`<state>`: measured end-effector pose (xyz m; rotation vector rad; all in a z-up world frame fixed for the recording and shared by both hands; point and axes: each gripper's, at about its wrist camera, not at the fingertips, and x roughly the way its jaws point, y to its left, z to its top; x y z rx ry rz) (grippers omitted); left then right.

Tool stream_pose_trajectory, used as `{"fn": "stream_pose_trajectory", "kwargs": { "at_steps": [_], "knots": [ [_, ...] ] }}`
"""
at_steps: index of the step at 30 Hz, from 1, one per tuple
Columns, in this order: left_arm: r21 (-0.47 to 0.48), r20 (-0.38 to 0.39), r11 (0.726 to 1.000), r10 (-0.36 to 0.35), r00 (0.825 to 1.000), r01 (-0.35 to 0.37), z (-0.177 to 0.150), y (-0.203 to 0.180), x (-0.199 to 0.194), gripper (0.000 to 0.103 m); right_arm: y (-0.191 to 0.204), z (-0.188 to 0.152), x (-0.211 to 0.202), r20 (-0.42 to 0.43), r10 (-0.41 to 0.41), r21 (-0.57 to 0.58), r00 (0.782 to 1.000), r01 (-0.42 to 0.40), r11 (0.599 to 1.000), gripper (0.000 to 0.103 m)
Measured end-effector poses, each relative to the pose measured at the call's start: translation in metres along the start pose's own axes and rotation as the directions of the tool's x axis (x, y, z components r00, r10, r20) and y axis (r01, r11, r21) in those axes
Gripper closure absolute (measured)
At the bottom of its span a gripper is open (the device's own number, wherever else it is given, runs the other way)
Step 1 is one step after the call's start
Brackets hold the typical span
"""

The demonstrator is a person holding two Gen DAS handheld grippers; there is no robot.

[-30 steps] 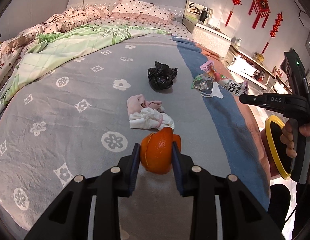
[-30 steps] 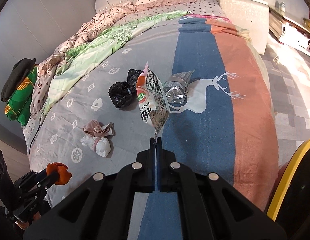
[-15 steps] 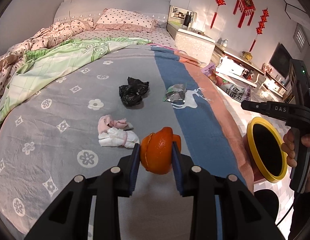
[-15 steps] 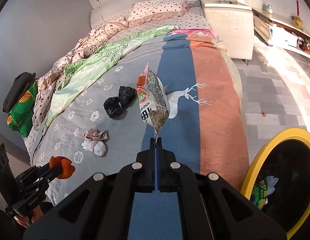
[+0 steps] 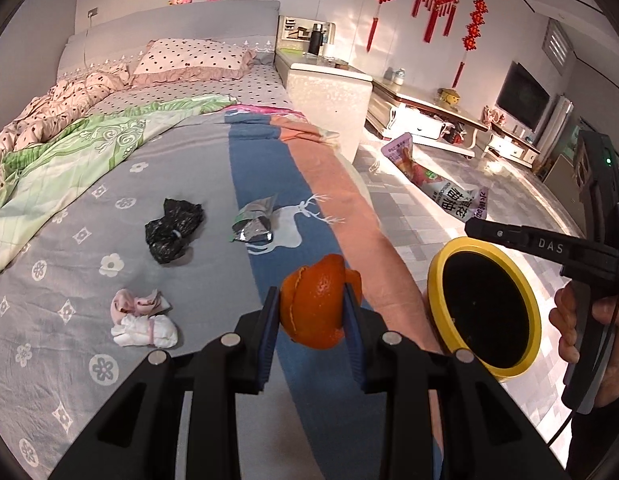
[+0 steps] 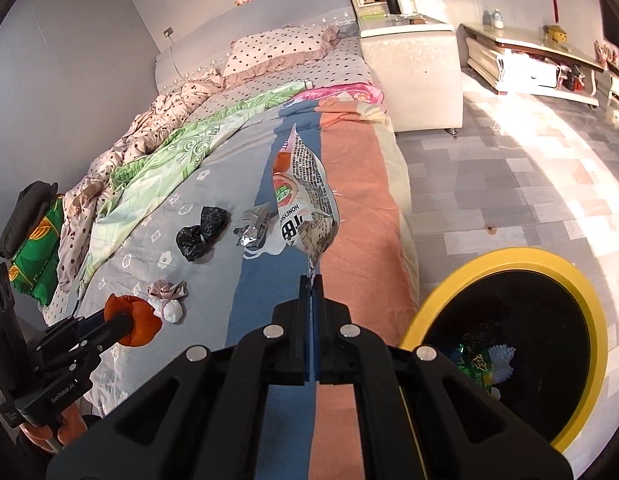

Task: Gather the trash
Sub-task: 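Carry the snack bag and orange peel in both tools over the bin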

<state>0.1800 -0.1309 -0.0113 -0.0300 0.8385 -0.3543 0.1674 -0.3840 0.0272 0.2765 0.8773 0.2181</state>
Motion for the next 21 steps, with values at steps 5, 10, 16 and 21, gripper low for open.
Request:
{"fn": "stream_pose_trajectory", "kwargs": {
  "at_steps": [5,10,16,21],
  "knots": [
    [0.045,-0.003,0.998,-0.039,0.999,0.039,0.015,-0.036,0.010,0.075,-0.030,-0.002,-0.022,0.027,-0.025,0.039,0.999,0.024,0.999,0.103],
    [0.085,-0.016,0.993,-0.081,0.997,0.082,0.025,-0.073,0.023,0.074,-0.059,-0.006,-0.045,0.053,-0.055,0.076,0.997,0.051,0.996,0.103],
    [0.121,-0.046,0.985,-0.122,0.991,0.126,0.030,-0.111,0.043,0.074,-0.099,-0.015,-0.067,0.067,-0.094,0.131,0.993,0.084,0.988,0.103],
    [0.150,-0.077,0.974,-0.158,0.984,0.168,0.028,-0.145,0.063,0.074,-0.130,-0.028,-0.074,0.056,-0.120,0.172,0.991,0.109,0.979,0.103]
  ]
}}
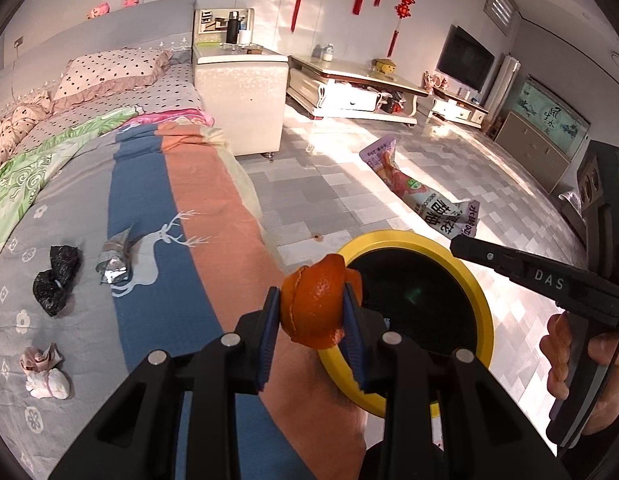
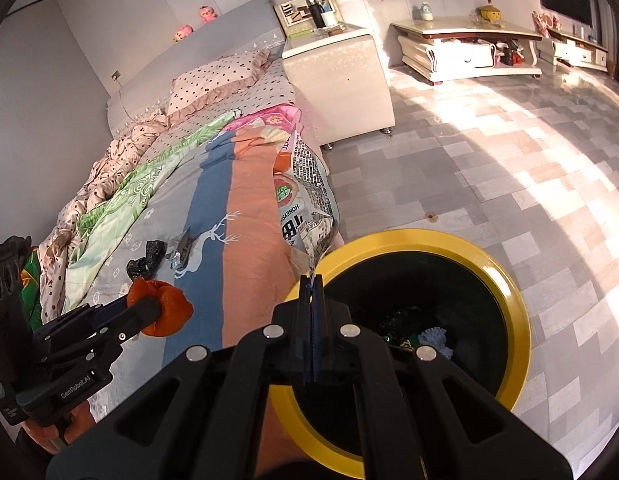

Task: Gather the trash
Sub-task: 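Carry the snack bag and orange peel in both tools over the bin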

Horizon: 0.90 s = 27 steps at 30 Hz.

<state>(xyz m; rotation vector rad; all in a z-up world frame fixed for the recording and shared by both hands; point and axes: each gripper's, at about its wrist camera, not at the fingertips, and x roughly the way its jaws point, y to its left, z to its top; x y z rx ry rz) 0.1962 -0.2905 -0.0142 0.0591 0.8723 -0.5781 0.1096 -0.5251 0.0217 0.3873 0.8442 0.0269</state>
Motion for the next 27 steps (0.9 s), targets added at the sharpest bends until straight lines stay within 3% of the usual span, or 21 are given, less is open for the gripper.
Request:
{"fn": "stream_pose_trajectory", "kwargs": {
  "at_steps": [14,23,27],
  "knots": [
    [0.010,-0.092,0.997,-0.076,0.993,0.077,-0.006,-0.040,0.064,0.074,-0.061,-0.024,0.022,-0.056,-0.026,0.090,0.998,0.031,0.995,0.103],
    [-0.004,-0.114,0.997,-0.083,0.990,0.083,-0.010,-0.040,0.076,0.073,-0.073,-0.032,0.036,-0.077,-0.027,0.126,0.997,0.037,0.991,0.102],
    [-0.023,-0.117,0.996,-0.093,0.989,0.091,-0.009,-0.037,0.074,0.065,-0.073,-0.033,0.036,-0.077,-0.032,0.131,0.996,0.042,0.990,0.102]
  ]
}}
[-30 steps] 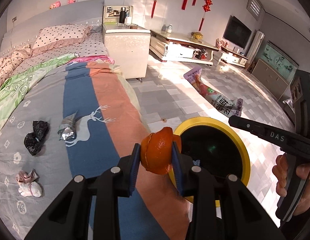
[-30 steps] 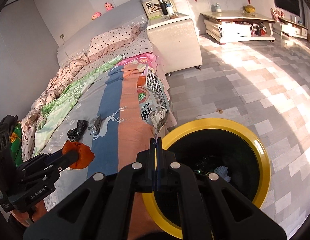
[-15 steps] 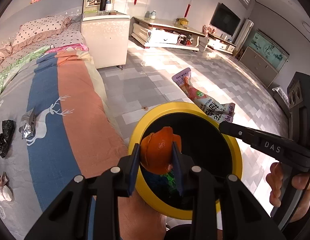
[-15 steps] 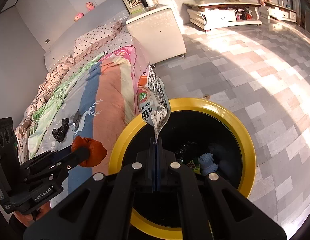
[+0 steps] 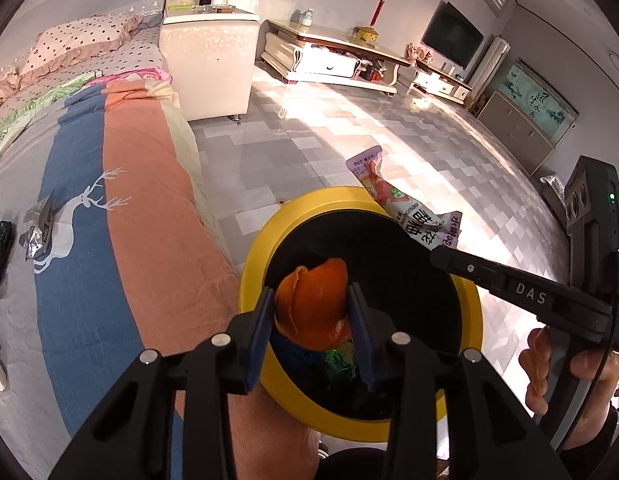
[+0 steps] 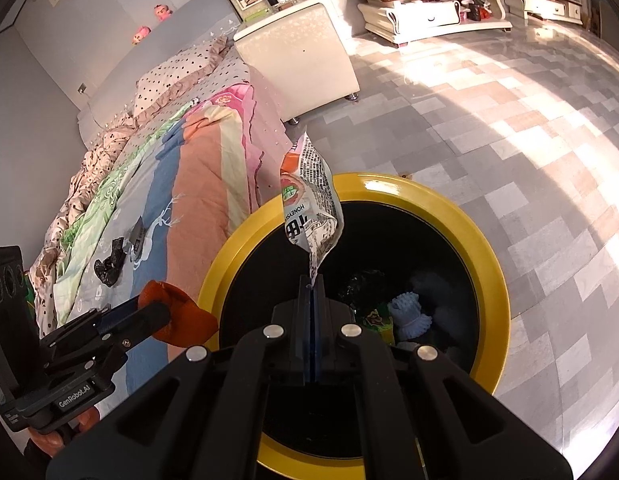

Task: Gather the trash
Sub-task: 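Carry the snack bag and orange peel in both tools over the bin, then open both tools to drop the snack bag and orange peel into the bin, then move both open tools back toward the silver wrapper and tissue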

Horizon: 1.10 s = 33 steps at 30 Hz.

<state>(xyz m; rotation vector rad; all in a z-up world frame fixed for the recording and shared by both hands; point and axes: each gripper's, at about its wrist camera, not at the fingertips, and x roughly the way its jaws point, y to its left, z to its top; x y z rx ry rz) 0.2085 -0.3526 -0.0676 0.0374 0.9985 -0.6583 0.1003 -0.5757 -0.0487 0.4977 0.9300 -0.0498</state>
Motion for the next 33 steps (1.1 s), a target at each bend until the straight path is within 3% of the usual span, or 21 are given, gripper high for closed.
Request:
{"fn": "stream_pose_trajectory", "kwargs": {
  "at_steps": [10,12,14,23,33],
  "knots": [
    [-0.015,0.040,1.000,0.013,0.999,-0.012,0.001,0.009,-0.020,0.041,-0.003,-0.001,0.000,-0.010,-0.038,0.037,0.999,0.038,0.999,0.100],
    [-0.024,0.049,1.000,0.021,0.999,-0.019,-0.001,0.014,-0.025,0.038,-0.002,-0.002,-0.001,-0.010,-0.046,0.037,0.999,0.046,0.998,0.090],
    [-0.035,0.056,0.999,0.030,0.998,-0.029,-0.002,0.020,-0.030,0.036,0.001,-0.004,-0.002,-0.002,-0.047,0.039,0.999,0.047,0.998,0.064],
    [-0.085,0.082,0.991,0.113,0.990,-0.106,-0.009,0.066,-0.057,0.032,0.025,-0.005,0.000,-0.009,-0.037,0.010,0.999,0.037,0.999,0.063],
    [-0.180,0.087,0.959,0.236,0.968,-0.217,-0.023,0.154,-0.093,0.032,0.098,0.000,0.024,-0.048,0.015,-0.087,0.999,-0.019,0.996,0.062]
  ]
}}
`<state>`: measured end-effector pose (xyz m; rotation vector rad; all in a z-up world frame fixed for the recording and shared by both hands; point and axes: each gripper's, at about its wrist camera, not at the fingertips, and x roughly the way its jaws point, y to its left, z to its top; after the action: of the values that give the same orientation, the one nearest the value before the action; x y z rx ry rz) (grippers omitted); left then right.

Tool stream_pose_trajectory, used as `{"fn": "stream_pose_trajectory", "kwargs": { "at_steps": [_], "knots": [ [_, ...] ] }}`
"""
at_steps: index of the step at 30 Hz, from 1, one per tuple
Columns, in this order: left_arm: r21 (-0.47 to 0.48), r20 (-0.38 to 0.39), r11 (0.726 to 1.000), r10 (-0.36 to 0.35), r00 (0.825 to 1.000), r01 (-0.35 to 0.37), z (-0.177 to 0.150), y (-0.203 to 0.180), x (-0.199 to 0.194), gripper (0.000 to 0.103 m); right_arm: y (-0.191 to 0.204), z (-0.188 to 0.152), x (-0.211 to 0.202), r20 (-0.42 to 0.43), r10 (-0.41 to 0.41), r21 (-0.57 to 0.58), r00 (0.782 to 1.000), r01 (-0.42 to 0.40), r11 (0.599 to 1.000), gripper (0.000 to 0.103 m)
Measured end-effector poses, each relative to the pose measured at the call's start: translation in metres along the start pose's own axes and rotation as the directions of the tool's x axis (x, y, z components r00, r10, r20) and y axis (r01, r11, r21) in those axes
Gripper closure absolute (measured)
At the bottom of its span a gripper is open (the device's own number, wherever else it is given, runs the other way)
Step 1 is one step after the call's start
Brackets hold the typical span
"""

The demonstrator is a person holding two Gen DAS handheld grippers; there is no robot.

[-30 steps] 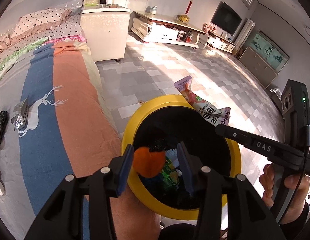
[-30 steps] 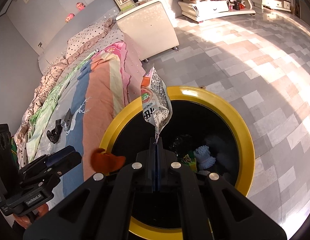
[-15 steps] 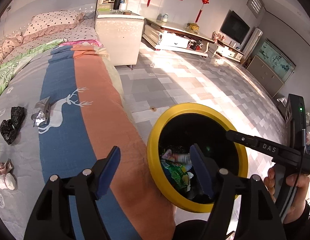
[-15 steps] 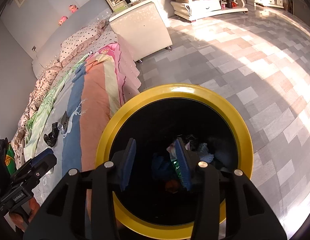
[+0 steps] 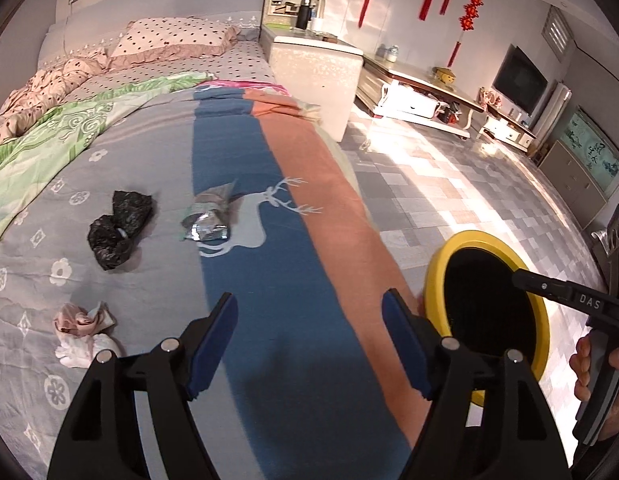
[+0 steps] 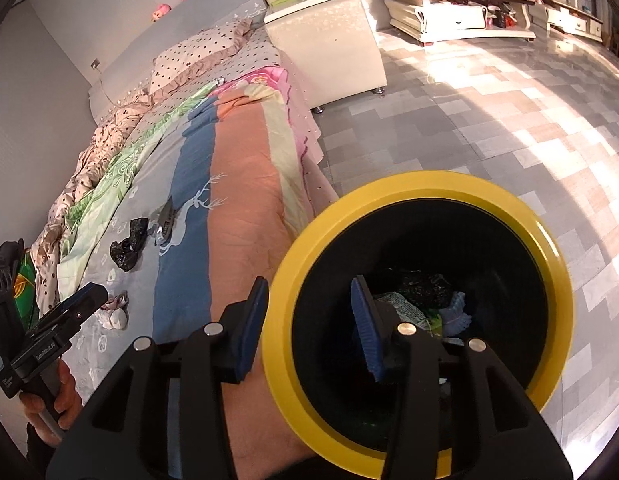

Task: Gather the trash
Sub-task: 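Move both open tools back toward the silver wrapper and tissue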

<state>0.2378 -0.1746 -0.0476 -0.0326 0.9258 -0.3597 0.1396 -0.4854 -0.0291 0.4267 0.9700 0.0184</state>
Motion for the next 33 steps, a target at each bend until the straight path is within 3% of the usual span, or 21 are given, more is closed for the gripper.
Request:
{"fn": "stream_pose_trajectory", "kwargs": {
  "at_steps": [9,15,23,33],
  "knots": [
    [-0.086,-0.033,0.984,0.156,0.987,-0.159,-0.004,0.108,-0.007,0.032,0.093,0.023,0.046,-0.046,0.081,-0.111,0.996,-0.085,0.990,0.050],
    [-0.133,-0.077,0.964,0.222,0.972,-0.230,-0.007,0.166,-0.004,0.032,0.155,0.031,0.084,-0.098,0.114,-0.178,0.989,-0.130,0.975,0.045],
    [-0.151,-0.130,0.954,0.241,0.962,-0.260,-0.012,0.205,0.018,0.032,0.216,0.036,0.145,-0.179,0.106,-0.233,0.978,-0.147,0.961,0.042],
    [-0.116,-0.188,0.962,0.223,0.957,-0.247,-0.021,0.218,0.043,0.032,0.243,0.054,0.206,-0.206,0.077,-0.222,0.975,-0.123,0.967,0.039]
  ]
}}
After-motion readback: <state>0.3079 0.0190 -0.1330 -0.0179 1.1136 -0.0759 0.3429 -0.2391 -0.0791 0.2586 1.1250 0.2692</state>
